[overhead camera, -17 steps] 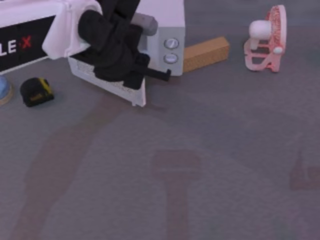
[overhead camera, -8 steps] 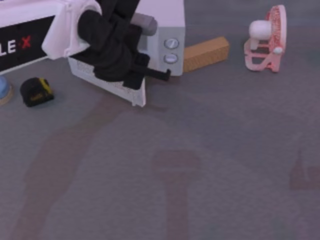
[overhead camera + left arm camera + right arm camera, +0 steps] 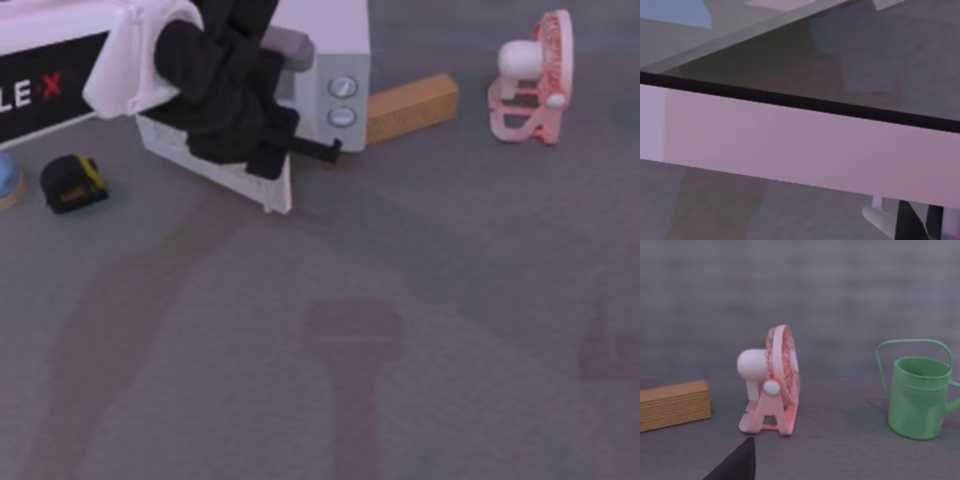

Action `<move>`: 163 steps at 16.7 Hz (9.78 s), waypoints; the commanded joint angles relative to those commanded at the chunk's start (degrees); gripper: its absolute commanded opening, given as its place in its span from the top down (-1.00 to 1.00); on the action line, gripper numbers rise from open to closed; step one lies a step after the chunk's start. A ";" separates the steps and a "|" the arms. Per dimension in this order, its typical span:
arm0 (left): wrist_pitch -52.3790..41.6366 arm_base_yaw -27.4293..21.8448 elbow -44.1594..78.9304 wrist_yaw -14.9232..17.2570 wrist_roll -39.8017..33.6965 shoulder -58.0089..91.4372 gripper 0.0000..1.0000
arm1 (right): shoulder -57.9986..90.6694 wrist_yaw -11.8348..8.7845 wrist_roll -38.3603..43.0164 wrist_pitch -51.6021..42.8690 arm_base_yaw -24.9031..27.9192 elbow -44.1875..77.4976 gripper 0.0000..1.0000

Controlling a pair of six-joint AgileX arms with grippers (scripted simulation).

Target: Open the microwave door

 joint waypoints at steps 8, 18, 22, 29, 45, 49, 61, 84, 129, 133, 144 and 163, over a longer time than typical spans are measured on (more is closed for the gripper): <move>1.20 2.70 -5.18 4.18 8.00 -4.31 1.00 | 0.00 0.00 0.00 0.00 0.00 0.00 -1.00; 1.20 2.70 -5.18 4.18 8.00 -4.31 1.00 | 0.00 0.00 0.00 0.00 0.00 0.00 -1.00; 1.20 2.70 -5.18 4.18 8.00 -4.31 1.00 | 0.00 0.00 0.00 0.00 0.00 0.00 -1.00; 1.20 2.70 -5.18 4.18 8.00 -4.31 1.00 | 0.00 0.00 0.00 0.00 0.00 0.00 -1.00; 1.17 5.90 -9.44 9.31 16.90 -7.90 1.00 | 0.00 0.00 0.00 0.00 0.00 0.00 -1.00; 1.17 5.90 -9.44 9.31 16.90 -7.90 1.00 | 0.00 0.00 0.00 0.00 0.00 0.00 -1.00; 1.17 5.90 -9.44 9.31 16.90 -7.90 1.00 | 0.00 0.00 0.00 0.00 0.00 0.00 -1.00; -0.35 9.86 -12.28 14.77 26.91 -10.56 1.00 | 0.00 0.00 0.00 0.00 0.00 0.00 -1.00; -3.54 14.51 -13.44 20.25 38.23 -11.93 1.00 | 0.00 0.00 0.00 0.00 0.00 0.00 -1.00; -3.54 14.51 -13.44 20.25 38.23 -11.93 1.00 | 0.00 0.00 0.00 0.00 0.00 0.00 -1.00; -5.69 16.47 -13.06 22.39 43.38 -11.47 1.00 | 0.00 0.00 0.00 0.00 0.00 0.00 -1.00; -8.54 19.67 -12.67 25.33 51.02 -11.67 1.00 | 0.00 0.00 0.00 0.00 0.00 0.00 -1.00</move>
